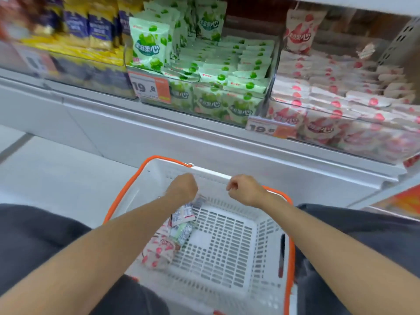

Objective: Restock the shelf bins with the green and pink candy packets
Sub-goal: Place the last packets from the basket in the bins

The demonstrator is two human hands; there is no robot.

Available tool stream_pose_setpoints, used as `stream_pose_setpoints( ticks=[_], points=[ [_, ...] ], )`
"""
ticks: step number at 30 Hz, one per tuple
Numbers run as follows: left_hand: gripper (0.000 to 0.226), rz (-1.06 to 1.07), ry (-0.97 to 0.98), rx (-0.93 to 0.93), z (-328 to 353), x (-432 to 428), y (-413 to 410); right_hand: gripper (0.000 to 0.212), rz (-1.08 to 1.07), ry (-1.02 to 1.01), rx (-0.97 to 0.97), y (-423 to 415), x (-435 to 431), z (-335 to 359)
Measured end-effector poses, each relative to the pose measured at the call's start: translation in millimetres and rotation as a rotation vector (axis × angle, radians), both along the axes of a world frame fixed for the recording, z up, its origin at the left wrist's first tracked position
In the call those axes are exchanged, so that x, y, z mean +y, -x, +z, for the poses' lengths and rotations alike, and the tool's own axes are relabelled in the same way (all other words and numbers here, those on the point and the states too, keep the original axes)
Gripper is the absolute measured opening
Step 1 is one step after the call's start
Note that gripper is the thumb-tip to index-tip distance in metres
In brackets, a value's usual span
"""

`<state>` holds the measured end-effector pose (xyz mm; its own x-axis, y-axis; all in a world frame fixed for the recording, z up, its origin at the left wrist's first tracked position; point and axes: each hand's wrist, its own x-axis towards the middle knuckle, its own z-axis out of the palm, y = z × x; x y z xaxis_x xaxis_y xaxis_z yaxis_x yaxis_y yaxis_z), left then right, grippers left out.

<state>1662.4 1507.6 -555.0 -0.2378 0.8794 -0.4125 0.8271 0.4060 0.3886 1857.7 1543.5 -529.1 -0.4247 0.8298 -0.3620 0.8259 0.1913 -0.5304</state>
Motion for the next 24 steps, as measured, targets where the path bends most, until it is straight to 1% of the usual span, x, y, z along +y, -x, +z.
stream_pose_setpoints(
  ticks=[2,4,8,10,11,13,16,19,22,24],
  points=[
    [0.025,-0.035,0.126,0.123,-39,-13,21,0.02,0.002,0.131,-0.053,0,-8,-30],
    [0.035,-0.11,0.242,0.261,-75,-24,38,0.022,-0.016,0.252,-0.094,-1,-17,-56],
    [0.055,-0.208,0.482,0.321,-142,-46,58,0.028,0.023,0.35,-0.158,-1,-35,-98],
    [0.066,-0.239,0.525,0.352,-175,-57,65,0.026,0.035,0.375,-0.173,0,-44,-108],
    [0.071,-0.3,0.546,0.392,-188,-62,67,0.025,0.042,0.386,-0.172,-1,-47,-111],
    [0.074,-0.375,0.569,0.441,-191,-67,62,0.022,0.052,0.393,-0.171,-3,-50,-114],
    [0.058,-0.395,0.514,0.518,-179,-69,55,0.024,0.044,0.394,-0.158,-3,-50,-115],
    [0.038,-0.48,0.371,0.62,-164,-64,53,0.023,0.007,0.391,-0.144,-1,-45,-109],
    [0.027,-0.561,0.254,0.629,-134,-49,42,0.018,-0.032,0.401,-0.09,3,-39,-93],
    [0.021,-0.591,0.164,0.539,-104,-33,26,0.013,-0.061,0.374,-0.028,7,-34,-78]
  ],
)
